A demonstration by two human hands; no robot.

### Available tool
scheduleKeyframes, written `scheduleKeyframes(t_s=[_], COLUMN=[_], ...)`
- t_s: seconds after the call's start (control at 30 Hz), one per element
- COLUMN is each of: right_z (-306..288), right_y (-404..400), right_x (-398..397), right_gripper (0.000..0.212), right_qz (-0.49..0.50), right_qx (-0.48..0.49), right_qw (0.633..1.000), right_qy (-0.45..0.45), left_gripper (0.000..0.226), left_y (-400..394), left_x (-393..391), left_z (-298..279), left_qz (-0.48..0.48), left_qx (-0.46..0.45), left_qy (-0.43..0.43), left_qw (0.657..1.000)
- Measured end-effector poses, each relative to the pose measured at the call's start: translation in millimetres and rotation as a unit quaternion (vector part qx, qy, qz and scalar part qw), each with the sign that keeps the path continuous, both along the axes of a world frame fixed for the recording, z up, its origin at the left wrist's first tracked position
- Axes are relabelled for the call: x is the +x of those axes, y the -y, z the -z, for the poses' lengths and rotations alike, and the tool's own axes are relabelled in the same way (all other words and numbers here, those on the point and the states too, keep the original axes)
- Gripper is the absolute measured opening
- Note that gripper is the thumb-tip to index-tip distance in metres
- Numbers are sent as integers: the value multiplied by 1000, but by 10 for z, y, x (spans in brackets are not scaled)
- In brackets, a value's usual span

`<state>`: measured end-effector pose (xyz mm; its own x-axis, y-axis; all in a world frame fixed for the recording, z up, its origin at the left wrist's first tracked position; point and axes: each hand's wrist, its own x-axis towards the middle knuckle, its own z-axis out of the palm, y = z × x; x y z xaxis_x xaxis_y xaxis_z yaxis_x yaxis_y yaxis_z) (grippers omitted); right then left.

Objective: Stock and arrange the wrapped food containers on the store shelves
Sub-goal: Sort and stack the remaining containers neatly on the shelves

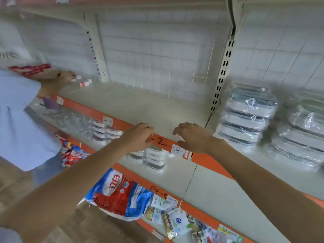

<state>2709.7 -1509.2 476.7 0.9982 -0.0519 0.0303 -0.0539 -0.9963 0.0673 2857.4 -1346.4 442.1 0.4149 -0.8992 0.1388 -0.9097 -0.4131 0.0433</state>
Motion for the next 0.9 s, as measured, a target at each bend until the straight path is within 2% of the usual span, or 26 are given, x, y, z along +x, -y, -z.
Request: scheduleKeyframes(t_s=[0.17,0.27,0.33,0.4,0.5,0.63,0.9], right_z=[293,684,938,1111,1278,1450,1728], right_y=[-403,-714,-935,-1097,-1298,-1524,-1159], right_x=[89,109,138,199,269,266,546], right_gripper=[32,38,46,53,58,62,66], right_qz=[0,49,98,139,189,220,238], right_qx=[74,147,178,186,215,229,207], right_qw=[997,988,979,971,957,947,948], right_qy=[13,21,-17,-46,-41,-54,-46], left_gripper=[29,35,37,42,48,53,49], left_y=[-376,-668,-895,-1088,-1279,-1371,-919], left_x=[121,215,292,384,487,481,699], left_z=[249,468,617,735,861,1052,1366], left_qz=[-17,-8,-7,1,13,26,58], left_qx=[26,60,89,104,90,89,72], left_qy=[-44,-69,-75,-82,-108,-154,-180], left_qw=[999,996,993,991,990,984,979])
